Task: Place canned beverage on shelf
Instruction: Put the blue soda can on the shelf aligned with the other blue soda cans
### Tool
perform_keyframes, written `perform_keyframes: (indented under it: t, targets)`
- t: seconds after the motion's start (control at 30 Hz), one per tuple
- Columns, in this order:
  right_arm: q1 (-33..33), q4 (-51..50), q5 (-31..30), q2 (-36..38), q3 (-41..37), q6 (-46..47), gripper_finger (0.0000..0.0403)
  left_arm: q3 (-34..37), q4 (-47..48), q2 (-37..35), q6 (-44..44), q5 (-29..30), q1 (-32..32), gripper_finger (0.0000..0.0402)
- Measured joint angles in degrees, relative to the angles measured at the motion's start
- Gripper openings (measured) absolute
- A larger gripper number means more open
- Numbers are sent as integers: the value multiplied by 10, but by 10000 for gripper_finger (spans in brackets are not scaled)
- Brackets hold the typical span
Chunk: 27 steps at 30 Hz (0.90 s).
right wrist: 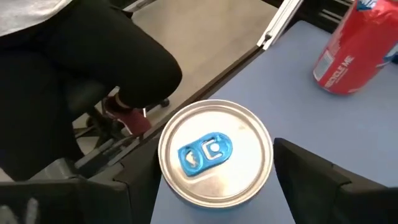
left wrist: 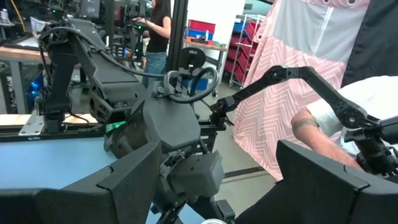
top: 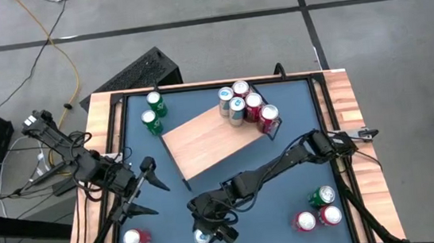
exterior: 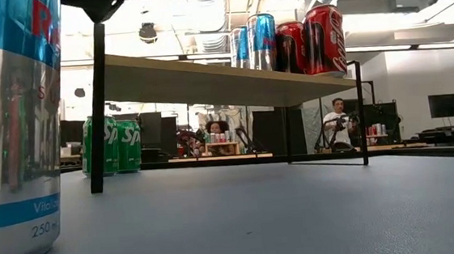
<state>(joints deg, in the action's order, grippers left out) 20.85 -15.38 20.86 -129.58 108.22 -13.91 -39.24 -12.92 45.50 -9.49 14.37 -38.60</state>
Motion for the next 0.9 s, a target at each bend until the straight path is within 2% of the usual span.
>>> perform_keyframes:
  t: [0.2, 0.3, 0.37, 0.53, 0.67, 0.8, 0.9]
  targets:
    - [1, 1, -3, 1, 0, 1, 285, 0, 0, 0, -8, 0, 0, 303]
    - [4, 2, -28, 2, 0, 4, 277, 0, 0, 0, -10, 0, 0, 303]
    - [8, 2, -55, 2, 0, 5, 259, 0, 0, 0, -10, 0, 0, 303]
    - [17, -14, -91, 13, 0, 10, 186, 0, 0, 0, -11, 0, 0, 303]
    - [18, -21, -105, 13, 0, 51, 186, 0, 1, 0, -11, 0, 0, 303]
    - [29, -26, -215, 14, 0, 158, 186, 0, 2, 0, -22, 0, 0, 303]
    - [47, -63, -299, 28, 0, 202, 186, 0, 2, 0, -22, 0, 0, 303]
